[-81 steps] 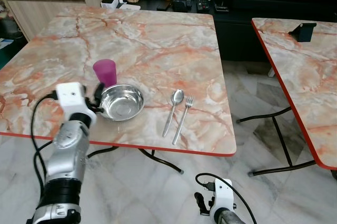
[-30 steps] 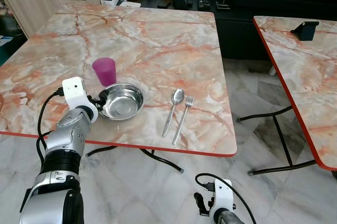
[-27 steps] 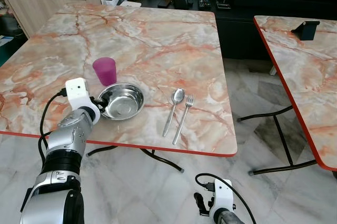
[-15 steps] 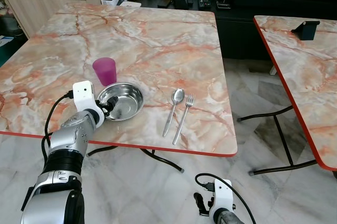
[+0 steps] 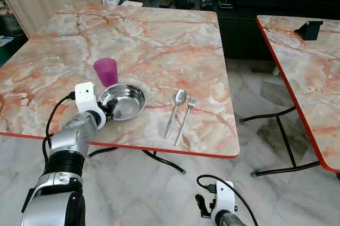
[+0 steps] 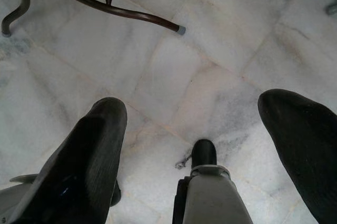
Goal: Setting the table
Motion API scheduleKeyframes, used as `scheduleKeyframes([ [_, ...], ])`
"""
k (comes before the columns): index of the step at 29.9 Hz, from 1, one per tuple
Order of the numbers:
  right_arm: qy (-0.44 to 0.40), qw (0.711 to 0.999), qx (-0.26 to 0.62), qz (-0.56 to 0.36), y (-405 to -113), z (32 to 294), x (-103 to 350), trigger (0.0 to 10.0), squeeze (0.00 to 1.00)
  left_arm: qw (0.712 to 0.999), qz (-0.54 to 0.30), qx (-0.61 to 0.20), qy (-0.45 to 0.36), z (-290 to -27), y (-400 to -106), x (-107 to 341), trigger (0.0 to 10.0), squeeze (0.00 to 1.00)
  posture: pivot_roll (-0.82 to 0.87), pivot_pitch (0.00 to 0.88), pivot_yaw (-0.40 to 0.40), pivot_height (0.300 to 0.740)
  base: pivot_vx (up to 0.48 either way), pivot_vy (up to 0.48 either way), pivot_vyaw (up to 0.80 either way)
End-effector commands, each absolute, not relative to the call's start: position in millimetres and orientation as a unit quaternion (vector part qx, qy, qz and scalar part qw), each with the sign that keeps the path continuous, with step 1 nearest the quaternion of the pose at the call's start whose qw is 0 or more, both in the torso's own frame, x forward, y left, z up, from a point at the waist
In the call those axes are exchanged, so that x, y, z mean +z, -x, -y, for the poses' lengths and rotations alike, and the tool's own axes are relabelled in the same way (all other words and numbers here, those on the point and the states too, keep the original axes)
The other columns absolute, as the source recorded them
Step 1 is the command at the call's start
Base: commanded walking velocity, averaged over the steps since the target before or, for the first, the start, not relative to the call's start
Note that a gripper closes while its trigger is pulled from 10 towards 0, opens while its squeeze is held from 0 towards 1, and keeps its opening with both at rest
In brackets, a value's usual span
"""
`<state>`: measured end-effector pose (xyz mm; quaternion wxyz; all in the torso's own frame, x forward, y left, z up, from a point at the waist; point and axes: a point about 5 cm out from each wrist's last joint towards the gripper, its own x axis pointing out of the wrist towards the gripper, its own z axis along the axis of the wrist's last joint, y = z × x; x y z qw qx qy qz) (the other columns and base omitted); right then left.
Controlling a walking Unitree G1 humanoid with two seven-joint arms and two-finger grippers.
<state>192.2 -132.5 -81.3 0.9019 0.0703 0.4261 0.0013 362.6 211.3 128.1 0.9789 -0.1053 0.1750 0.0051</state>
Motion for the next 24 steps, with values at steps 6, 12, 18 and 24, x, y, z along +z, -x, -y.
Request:
scheduleKeyframes([
  [6, -0.075, 0.899, -0.005, -0.432, -189.6, 132.9, -82.8, 10.0, 0.00, 0.979, -0.179, 0.004, 0.099, -211.3, -360.9, 127.4, 0.0, 0.00, 0.02, 0.043, -0.027, 0.740, 0.000, 0.000, 0.00],
  [12, -0.075, 0.899, -0.006, -0.432, -189.6, 132.7, -82.8, 10.0, 0.00, 0.979, -0.180, 0.005, 0.098, -212.3, -360.3, 127.2, 0.0, 0.00, 0.02, 0.043, -0.026, 0.740, 0.000, 0.000, 0.00],
  [18, -0.073, 0.899, -0.008, -0.431, -189.8, 133.0, -82.7, 10.0, 0.00, 0.979, -0.179, 0.006, 0.098, -211.4, -359.9, 127.1, 0.0, 0.00, 0.02, 0.043, -0.026, 0.740, 0.000, 0.000, 0.00],
  [24, -0.071, 0.899, -0.010, -0.431, -189.7, 133.6, -82.8, 10.0, 0.00, 0.979, -0.175, 0.009, 0.101, -211.6, -359.2, 126.9, 0.0, 0.00, 0.02, 0.044, -0.027, 0.740, 0.000, 0.000, 0.00],
])
